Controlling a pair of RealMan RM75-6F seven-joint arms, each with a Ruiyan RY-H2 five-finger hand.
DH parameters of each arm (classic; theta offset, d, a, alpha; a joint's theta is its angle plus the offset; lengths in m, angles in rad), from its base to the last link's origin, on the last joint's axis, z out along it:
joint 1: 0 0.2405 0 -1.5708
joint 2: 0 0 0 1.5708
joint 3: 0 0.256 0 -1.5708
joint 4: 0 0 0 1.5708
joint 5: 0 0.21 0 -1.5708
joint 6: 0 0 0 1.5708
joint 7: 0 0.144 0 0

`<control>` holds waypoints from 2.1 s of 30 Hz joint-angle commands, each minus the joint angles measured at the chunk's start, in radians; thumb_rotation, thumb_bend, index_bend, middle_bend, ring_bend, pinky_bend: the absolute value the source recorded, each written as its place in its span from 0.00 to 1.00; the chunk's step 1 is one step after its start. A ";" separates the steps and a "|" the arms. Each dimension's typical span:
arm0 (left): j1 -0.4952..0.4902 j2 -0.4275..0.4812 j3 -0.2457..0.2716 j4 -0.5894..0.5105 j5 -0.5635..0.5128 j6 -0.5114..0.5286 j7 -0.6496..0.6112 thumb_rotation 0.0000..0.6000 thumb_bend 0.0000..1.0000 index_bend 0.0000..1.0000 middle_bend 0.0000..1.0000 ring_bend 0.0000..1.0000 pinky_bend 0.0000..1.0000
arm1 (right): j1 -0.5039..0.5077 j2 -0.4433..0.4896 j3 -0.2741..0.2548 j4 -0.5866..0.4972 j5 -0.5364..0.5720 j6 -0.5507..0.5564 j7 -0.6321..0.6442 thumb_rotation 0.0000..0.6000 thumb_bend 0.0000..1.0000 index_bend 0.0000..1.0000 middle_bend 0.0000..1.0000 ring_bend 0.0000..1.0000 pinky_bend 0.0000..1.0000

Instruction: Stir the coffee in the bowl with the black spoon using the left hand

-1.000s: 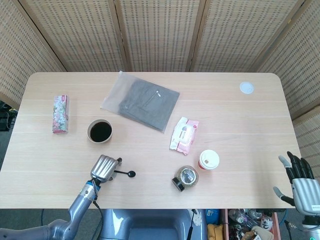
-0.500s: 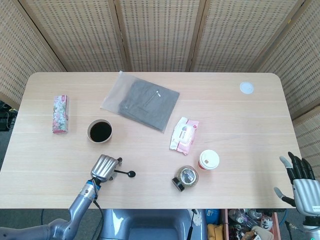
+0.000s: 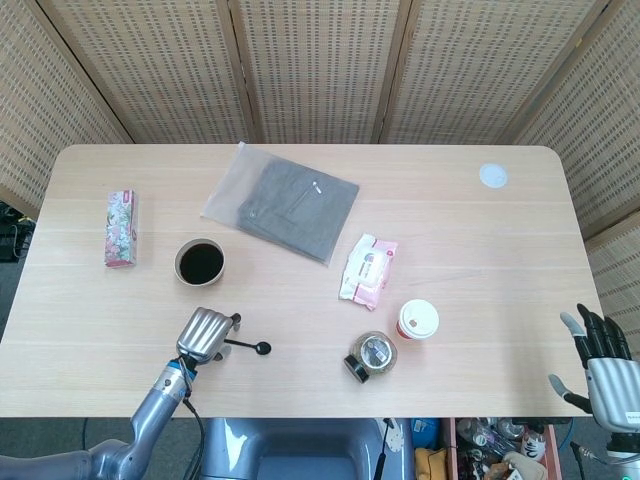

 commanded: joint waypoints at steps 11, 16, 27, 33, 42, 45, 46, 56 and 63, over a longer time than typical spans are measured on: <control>-0.018 0.026 0.005 -0.038 -0.043 -0.012 0.051 1.00 0.34 0.53 0.86 0.77 0.71 | -0.003 -0.001 0.001 0.005 0.001 0.000 0.004 1.00 0.36 0.08 0.08 0.00 0.01; -0.023 0.029 0.007 -0.038 -0.060 -0.019 0.058 1.00 0.40 0.52 0.86 0.77 0.71 | -0.003 -0.001 0.000 0.005 0.003 -0.002 0.003 1.00 0.36 0.08 0.08 0.00 0.01; -0.034 0.023 0.019 -0.026 -0.084 -0.029 0.062 1.00 0.41 0.52 0.86 0.77 0.71 | -0.006 0.002 0.000 0.001 0.004 -0.004 0.001 1.00 0.36 0.08 0.09 0.00 0.01; -0.037 0.008 0.024 -0.004 -0.091 -0.035 0.055 1.00 0.41 0.53 0.86 0.77 0.71 | -0.007 0.003 0.000 0.000 0.005 -0.004 0.001 1.00 0.36 0.08 0.09 0.00 0.01; -0.038 -0.002 0.031 0.009 -0.094 -0.033 0.041 1.00 0.41 0.52 0.86 0.77 0.71 | -0.009 0.004 -0.001 -0.002 0.005 -0.004 0.000 1.00 0.36 0.09 0.10 0.00 0.01; -0.037 -0.002 0.034 0.011 -0.097 -0.032 0.038 1.00 0.41 0.52 0.86 0.77 0.71 | -0.010 0.005 -0.002 -0.002 0.004 -0.003 0.000 1.00 0.36 0.09 0.10 0.00 0.01; -0.036 -0.003 0.035 0.013 -0.097 -0.031 0.038 1.00 0.41 0.52 0.86 0.77 0.71 | -0.011 0.005 -0.001 -0.002 0.005 -0.002 0.000 1.00 0.36 0.09 0.10 0.00 0.01; -0.036 -0.013 0.039 0.025 -0.096 -0.024 0.033 1.00 0.41 0.52 0.86 0.77 0.71 | -0.013 0.008 -0.002 -0.005 0.004 -0.003 -0.001 1.00 0.36 0.09 0.11 0.00 0.01; -0.036 -0.020 0.039 0.036 -0.094 -0.021 0.028 1.00 0.41 0.52 0.85 0.77 0.71 | -0.013 0.009 -0.002 -0.005 0.004 -0.003 -0.001 1.00 0.36 0.10 0.12 0.00 0.01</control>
